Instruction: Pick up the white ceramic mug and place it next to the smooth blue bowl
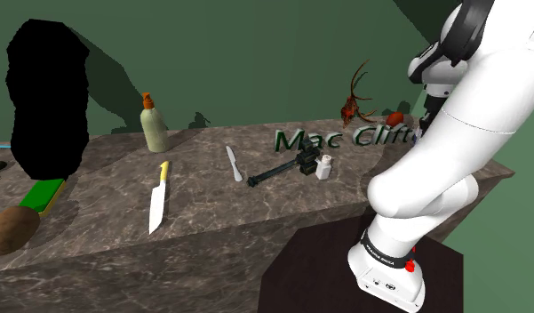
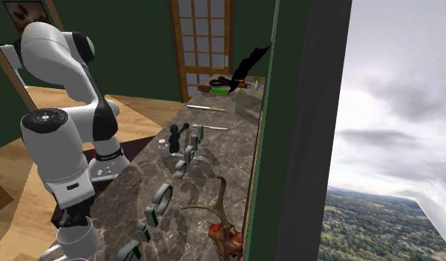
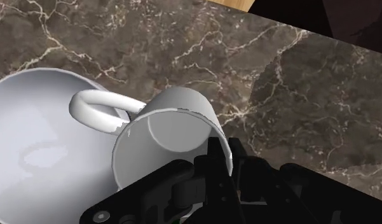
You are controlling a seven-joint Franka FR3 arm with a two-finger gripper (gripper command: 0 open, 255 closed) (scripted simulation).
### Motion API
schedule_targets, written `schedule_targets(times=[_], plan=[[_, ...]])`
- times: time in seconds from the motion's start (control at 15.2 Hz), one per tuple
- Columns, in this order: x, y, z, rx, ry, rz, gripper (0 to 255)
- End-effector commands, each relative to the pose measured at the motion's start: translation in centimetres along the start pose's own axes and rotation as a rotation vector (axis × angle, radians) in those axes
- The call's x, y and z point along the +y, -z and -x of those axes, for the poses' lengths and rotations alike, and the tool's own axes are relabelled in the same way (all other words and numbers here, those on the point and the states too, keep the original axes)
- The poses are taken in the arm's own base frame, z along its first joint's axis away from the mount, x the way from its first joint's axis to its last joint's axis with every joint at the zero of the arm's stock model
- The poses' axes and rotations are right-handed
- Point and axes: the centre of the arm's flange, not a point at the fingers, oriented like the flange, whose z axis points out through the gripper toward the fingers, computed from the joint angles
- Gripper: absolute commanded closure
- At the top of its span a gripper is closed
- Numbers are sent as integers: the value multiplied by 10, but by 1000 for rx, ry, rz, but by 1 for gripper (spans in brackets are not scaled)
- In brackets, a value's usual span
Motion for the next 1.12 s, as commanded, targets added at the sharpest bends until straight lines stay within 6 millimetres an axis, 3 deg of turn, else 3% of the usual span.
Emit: schedule_targets(times=[0.0,0.53,1.06], plan=[[-1,-13,-2,0,0,0,255],[-2,-56,-10,0,0,0,255],[-2,-56,-10,0,0,0,255]])
